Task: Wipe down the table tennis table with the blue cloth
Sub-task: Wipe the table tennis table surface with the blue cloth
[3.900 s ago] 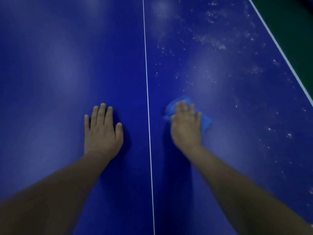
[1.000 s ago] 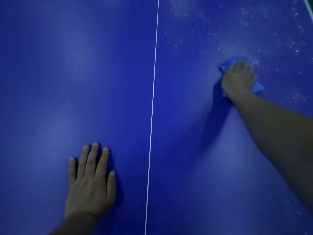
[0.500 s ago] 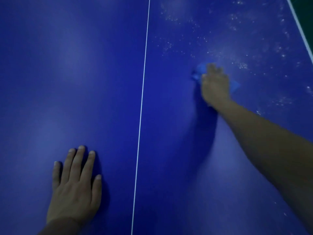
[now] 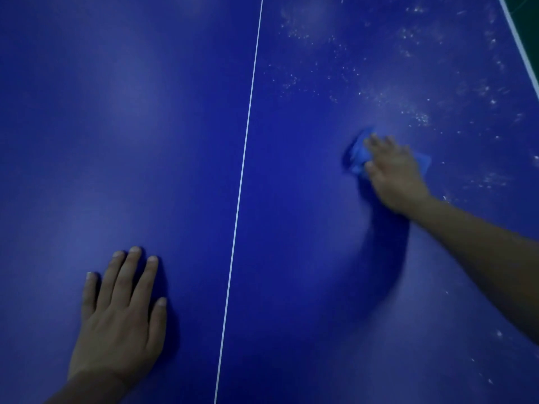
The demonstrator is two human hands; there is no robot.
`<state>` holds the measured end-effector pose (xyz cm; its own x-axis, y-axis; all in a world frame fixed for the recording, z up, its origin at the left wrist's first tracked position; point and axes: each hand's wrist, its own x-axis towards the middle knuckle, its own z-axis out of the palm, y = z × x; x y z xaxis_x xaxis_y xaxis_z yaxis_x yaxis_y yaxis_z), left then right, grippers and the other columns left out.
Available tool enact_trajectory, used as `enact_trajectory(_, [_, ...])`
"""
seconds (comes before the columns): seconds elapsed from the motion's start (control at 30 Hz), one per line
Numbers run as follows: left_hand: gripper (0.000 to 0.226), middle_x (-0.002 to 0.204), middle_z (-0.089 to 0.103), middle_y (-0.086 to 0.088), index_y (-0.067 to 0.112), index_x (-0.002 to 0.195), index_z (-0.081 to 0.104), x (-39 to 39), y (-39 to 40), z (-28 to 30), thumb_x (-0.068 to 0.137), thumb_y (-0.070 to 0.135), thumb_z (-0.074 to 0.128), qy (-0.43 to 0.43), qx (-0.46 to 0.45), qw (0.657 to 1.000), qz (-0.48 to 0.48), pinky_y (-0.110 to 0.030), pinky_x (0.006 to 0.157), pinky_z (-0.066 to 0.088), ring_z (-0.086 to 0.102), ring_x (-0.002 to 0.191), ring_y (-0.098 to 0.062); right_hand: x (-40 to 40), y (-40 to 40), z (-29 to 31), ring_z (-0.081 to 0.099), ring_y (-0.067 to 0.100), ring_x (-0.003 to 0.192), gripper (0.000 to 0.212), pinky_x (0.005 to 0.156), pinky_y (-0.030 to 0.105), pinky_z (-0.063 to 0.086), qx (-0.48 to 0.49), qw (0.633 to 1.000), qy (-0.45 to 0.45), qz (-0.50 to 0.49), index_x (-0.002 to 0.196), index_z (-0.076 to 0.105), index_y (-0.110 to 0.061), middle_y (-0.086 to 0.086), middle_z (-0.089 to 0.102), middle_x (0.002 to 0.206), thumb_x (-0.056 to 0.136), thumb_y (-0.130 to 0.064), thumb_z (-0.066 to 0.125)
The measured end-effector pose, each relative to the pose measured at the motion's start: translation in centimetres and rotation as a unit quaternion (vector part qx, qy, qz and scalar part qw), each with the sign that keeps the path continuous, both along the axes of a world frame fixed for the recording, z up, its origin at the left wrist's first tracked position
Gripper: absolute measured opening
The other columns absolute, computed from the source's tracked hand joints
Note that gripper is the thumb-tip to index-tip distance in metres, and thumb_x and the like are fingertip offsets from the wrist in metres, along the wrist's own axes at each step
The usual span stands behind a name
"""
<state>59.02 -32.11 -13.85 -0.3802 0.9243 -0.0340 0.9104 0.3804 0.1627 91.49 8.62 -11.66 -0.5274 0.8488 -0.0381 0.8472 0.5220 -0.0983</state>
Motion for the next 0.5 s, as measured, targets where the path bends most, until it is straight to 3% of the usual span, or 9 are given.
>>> enact_trajectory(0.07, [0.067,0.159,0.033,-0.017,0.003,0.148,0.045,0.0,0.0,0.0,0.092,0.037,0.033,0.003,0.003,1.0,-0.003,-0.06,0.119,0.014,0.024,0.15,-0.036,2.6,4.4,0.4,0.023,0.037,0.149,0.072,0.117,0.055,0.017,-0.003,0.996,-0.01,-0.088,0.155,0.033,-0.01,0.011,0.029,0.163,0.094,-0.046,0.019])
enact_trajectory(0.17, [0.066,0.16,0.032,-0.017,0.004,0.148,0.044,-0.1,-0.1,0.1,0.093,0.038,0.032,0.008,-0.008,1.0,-0.002,-0.058,0.12,0.011,0.022,0.151,-0.036,4.8,3.5,0.1,0.022,0.037,0.15,0.073,0.118,0.059,0.017,-0.013,0.995,-0.005,-0.099,0.156,0.031,-0.013,0.009,0.027,0.163,0.094,-0.05,0.017])
enact_trajectory(0.27, [0.067,0.16,0.031,-0.016,0.005,0.15,0.042,0.0,-0.3,0.0,0.094,0.039,0.03,0.004,-0.015,1.0,0.002,-0.056,0.122,0.008,0.02,0.152,-0.034,7.6,-4.9,-0.4,0.029,0.041,0.146,0.066,0.115,0.06,0.021,-0.023,0.999,-0.004,-0.027,0.152,0.038,-0.008,0.015,0.037,0.158,0.097,-0.041,0.024])
enact_trajectory(0.37, [0.067,0.161,0.031,-0.016,0.005,0.15,0.042,0.0,-0.1,-0.1,0.095,0.04,0.028,0.001,-0.019,1.0,0.003,-0.056,0.122,0.008,0.019,0.152,-0.033,10.8,-14.6,-0.5,0.022,0.031,0.15,0.053,0.12,0.05,0.014,-0.018,0.992,-0.009,0.127,0.15,0.036,-0.016,0.008,0.034,0.159,0.106,-0.041,0.024])
enact_trajectory(0.43, [0.067,0.161,0.031,-0.016,0.005,0.151,0.041,0.0,-0.1,-0.1,0.096,0.041,0.027,0.002,-0.017,1.0,0.004,-0.056,0.122,0.008,0.019,0.152,-0.033,11.6,-15.0,-0.4,0.019,0.028,0.151,0.052,0.121,0.047,0.011,-0.031,0.981,-0.011,0.19,0.151,0.036,-0.019,0.002,0.029,0.161,0.108,-0.044,0.02])
enact_trajectory(0.5, [0.067,0.161,0.03,-0.016,0.005,0.151,0.041,0.0,0.0,0.0,0.096,0.041,0.026,0.0,-0.013,1.0,0.007,-0.057,0.121,0.009,0.019,0.152,-0.033,10.9,-11.6,-0.5,0.024,0.032,0.149,0.051,0.119,0.05,0.015,-0.019,0.985,-0.018,0.171,0.153,0.033,-0.024,0.002,0.032,0.159,0.106,-0.043,0.023])
